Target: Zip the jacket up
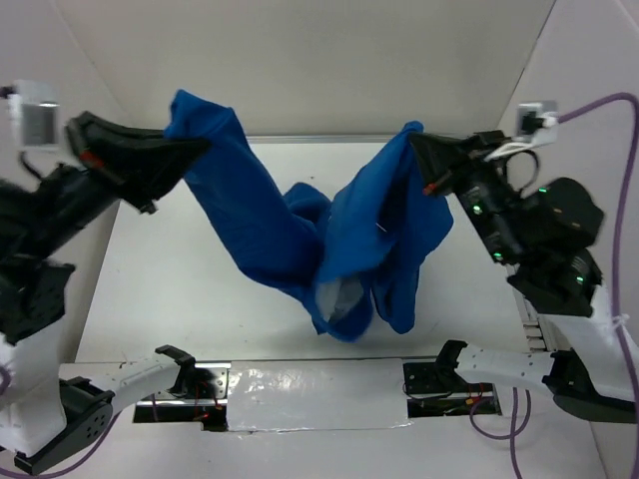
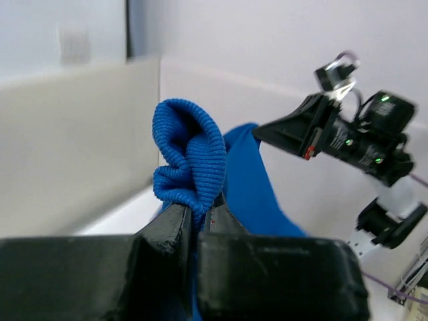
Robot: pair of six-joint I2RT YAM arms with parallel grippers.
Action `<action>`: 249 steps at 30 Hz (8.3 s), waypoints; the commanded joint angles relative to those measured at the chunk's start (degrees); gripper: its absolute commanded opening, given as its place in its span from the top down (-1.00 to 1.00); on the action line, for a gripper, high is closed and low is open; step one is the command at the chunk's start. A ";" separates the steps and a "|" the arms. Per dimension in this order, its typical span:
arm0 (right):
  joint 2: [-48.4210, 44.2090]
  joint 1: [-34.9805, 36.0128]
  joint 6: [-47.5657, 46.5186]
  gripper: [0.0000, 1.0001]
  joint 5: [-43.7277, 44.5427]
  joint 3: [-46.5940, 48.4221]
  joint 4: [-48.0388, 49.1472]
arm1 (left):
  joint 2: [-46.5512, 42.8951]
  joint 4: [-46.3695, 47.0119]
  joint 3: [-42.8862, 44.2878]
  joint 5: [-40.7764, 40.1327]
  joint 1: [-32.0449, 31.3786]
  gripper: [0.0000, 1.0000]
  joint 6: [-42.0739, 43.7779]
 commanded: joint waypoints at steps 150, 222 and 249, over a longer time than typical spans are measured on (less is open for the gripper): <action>18.59 -30.49 10.10 -0.99 -40.92 -41.18 -2.55 | 14.64 2.28 -63.59 0.13 -1.51 -0.99 -19.16; 43.60 2.11 14.49 1.00 -33.11 -18.25 -16.18 | -9.54 -8.77 -77.77 -3.12 12.70 -0.99 -29.63; 41.50 5.37 29.96 -0.40 -16.52 -28.11 -7.64 | -3.30 -0.69 -78.92 1.11 12.80 -0.97 -25.59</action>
